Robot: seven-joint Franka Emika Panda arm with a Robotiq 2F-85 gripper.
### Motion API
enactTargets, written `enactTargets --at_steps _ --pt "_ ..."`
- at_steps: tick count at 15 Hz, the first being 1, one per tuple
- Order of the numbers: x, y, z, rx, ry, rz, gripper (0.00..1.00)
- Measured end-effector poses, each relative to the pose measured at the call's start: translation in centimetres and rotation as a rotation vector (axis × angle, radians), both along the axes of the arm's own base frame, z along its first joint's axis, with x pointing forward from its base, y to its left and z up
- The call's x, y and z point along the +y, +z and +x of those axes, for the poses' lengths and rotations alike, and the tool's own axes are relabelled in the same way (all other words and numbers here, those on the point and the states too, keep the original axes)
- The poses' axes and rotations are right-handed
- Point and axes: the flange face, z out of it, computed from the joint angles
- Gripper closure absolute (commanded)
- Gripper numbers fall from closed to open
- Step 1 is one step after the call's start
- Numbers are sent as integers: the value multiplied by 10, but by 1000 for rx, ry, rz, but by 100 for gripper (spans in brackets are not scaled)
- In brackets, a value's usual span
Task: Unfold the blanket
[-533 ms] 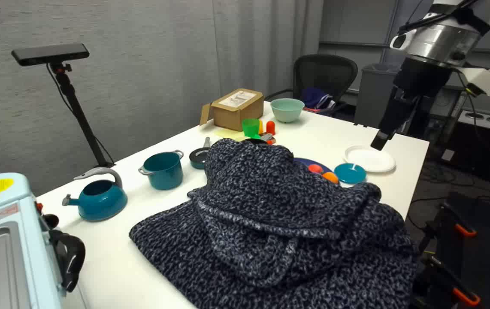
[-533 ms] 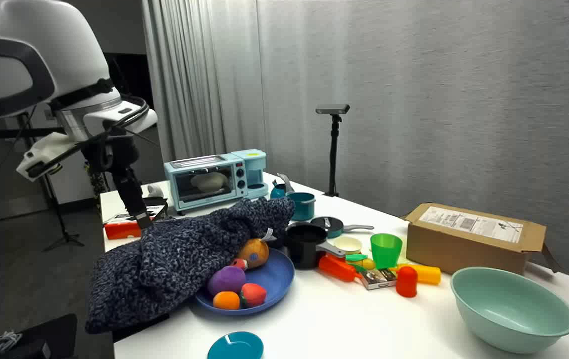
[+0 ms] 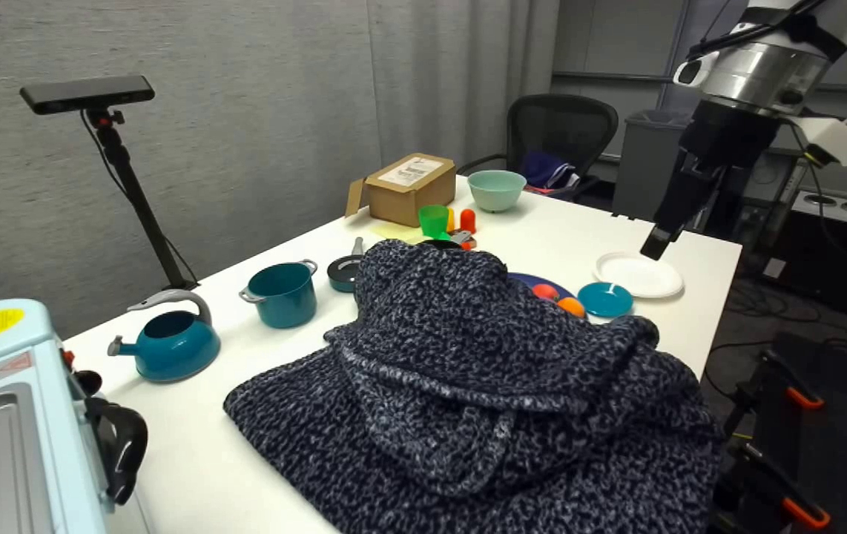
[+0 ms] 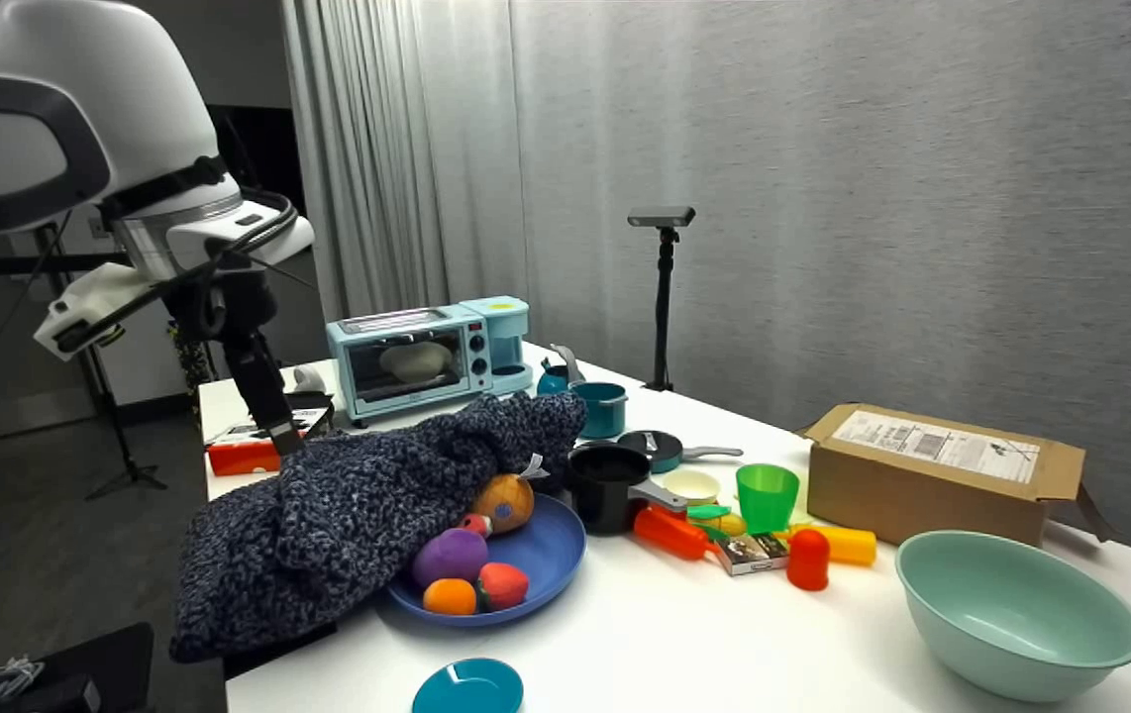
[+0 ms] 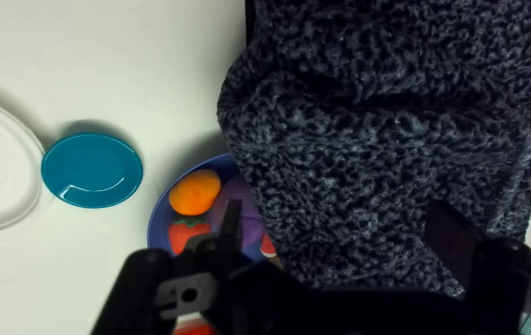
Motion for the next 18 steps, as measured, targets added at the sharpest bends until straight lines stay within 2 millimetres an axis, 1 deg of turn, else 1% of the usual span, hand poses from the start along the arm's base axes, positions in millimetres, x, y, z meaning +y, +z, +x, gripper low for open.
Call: enactTargets --at_steps 7,9,11,14,18 --pt "0 0 0 7 4 -1 0" --pt "4 -2 0 59 48 -7 0" --pt "12 2 6 100 113 -15 0" --pt "33 14 27 136 223 -33 0" --pt "71 18 73 127 325 -78 0"
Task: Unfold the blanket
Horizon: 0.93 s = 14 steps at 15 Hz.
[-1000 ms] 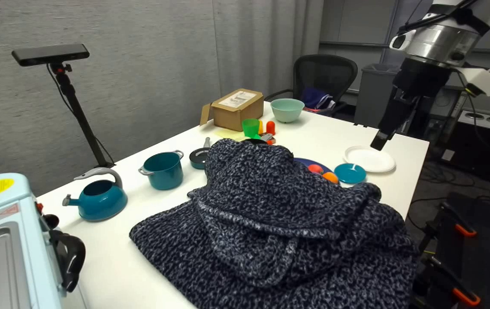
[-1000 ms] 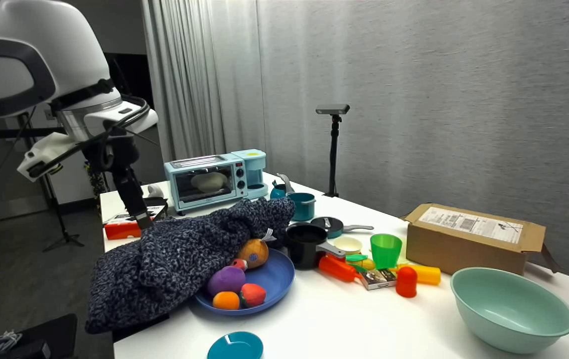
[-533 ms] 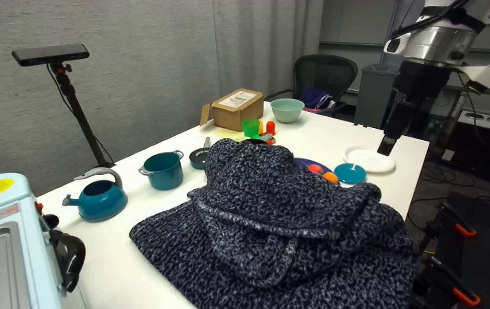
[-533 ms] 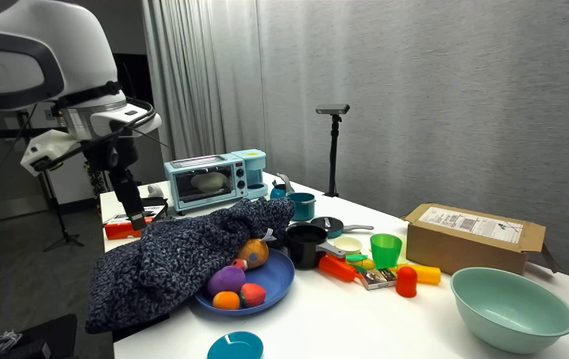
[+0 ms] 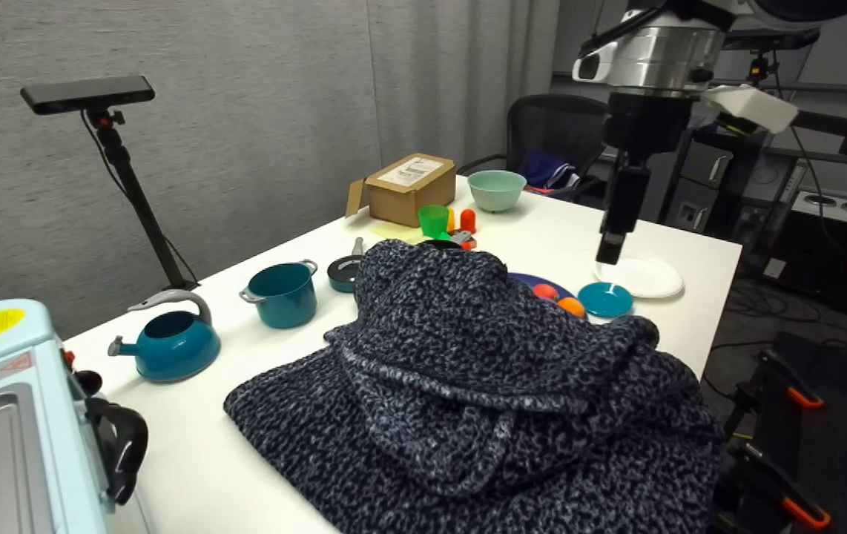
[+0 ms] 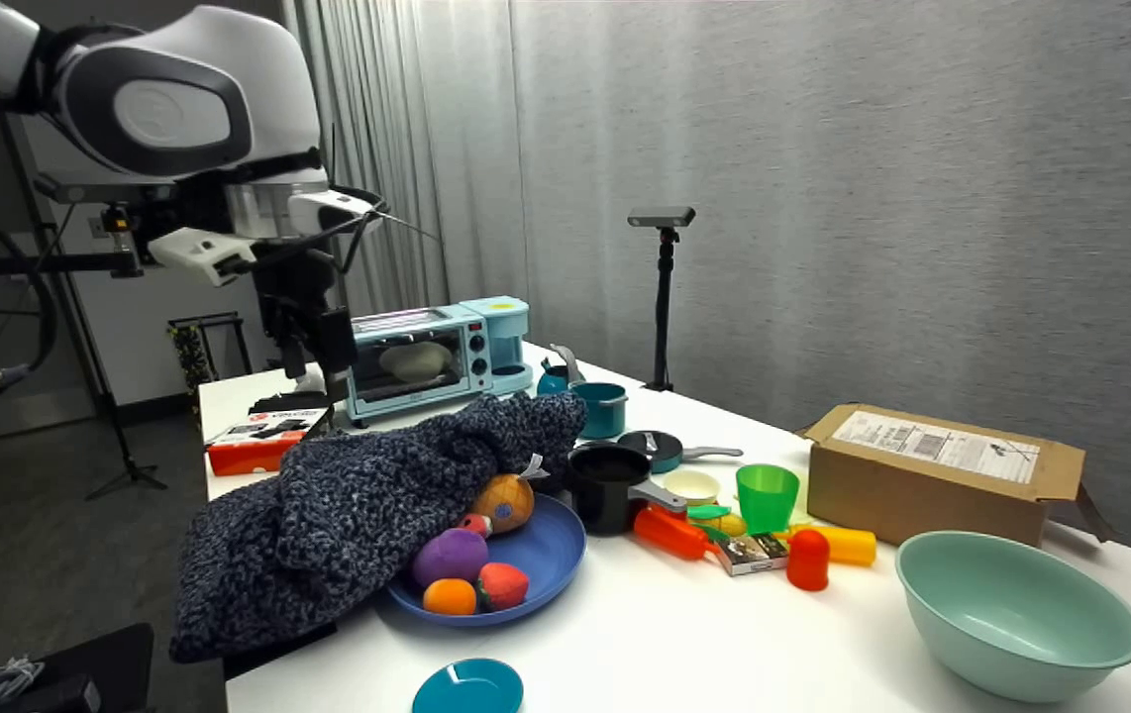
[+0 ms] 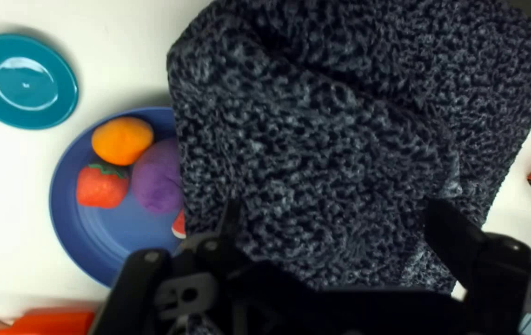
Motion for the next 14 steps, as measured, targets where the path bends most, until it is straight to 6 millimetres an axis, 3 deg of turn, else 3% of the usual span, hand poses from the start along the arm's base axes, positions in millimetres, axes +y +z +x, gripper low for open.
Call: enactTargets --at_steps 5,10,14 --pt "57 -9 43 -86 53 -134 0" --pt "116 -32 54 -134 43 -236 0" --pt "145 -56 62 -153 -16 -213 0"
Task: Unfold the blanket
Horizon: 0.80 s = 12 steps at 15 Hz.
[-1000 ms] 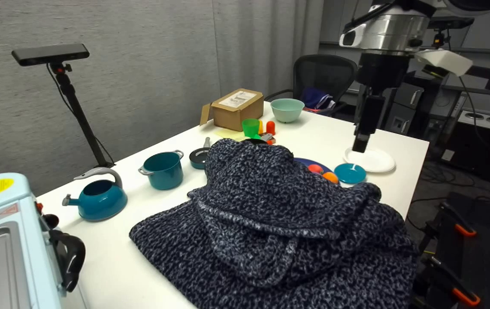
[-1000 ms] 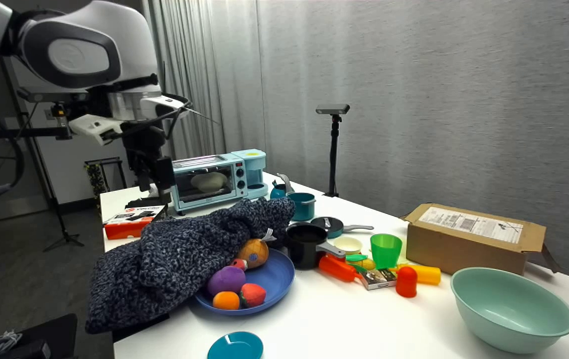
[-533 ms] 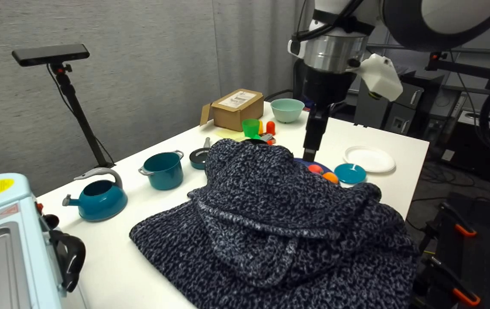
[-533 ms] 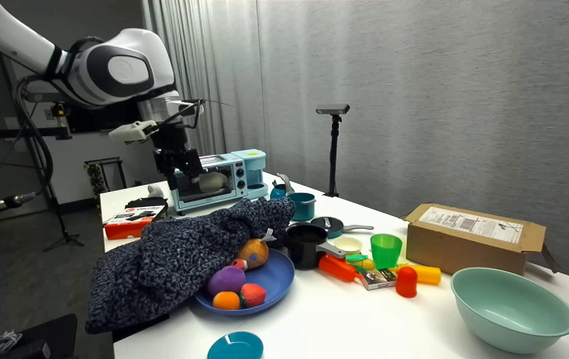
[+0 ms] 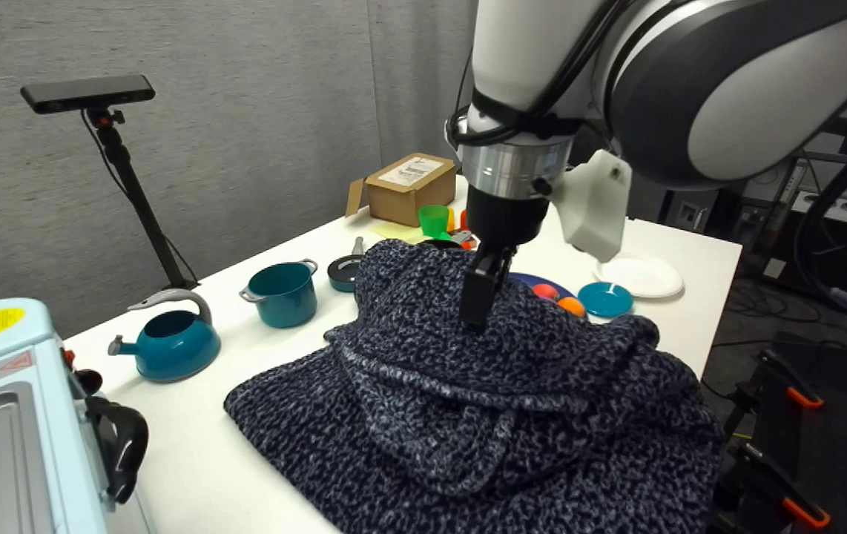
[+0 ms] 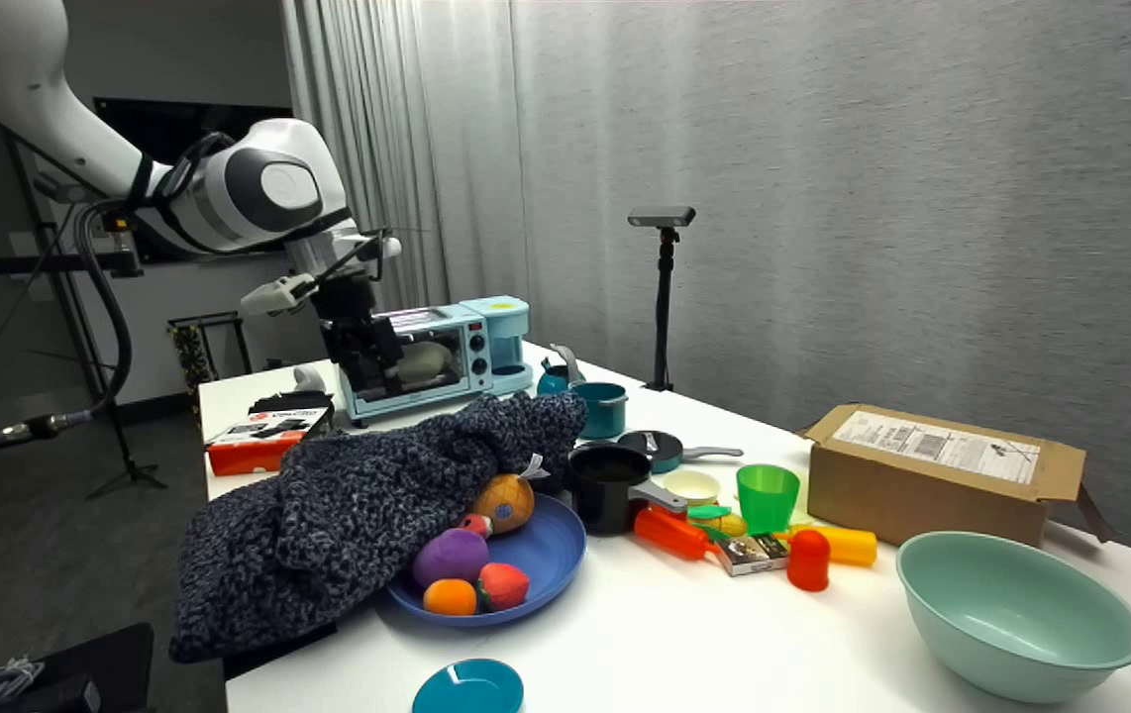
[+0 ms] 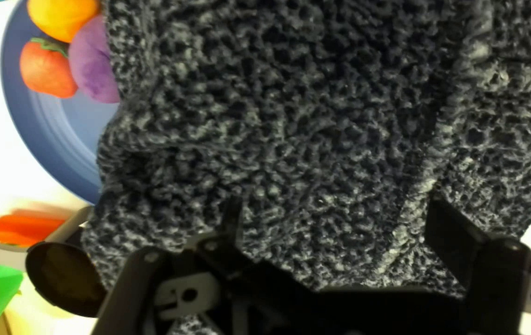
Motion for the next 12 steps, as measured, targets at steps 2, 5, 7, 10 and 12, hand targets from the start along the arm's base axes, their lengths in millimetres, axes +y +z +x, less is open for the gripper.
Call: enactTargets --at_steps 2,5,7,10,12 --pt "10 -15 3 -15 -14 39 0" --pt "23 -41 4 -13 -8 70 0" --pt "29 -58 2 -5 -7 45 0" --pt "40 -67 -4 -35 2 -1 0" --pt "52 -75 -8 -66 4 -31 0"
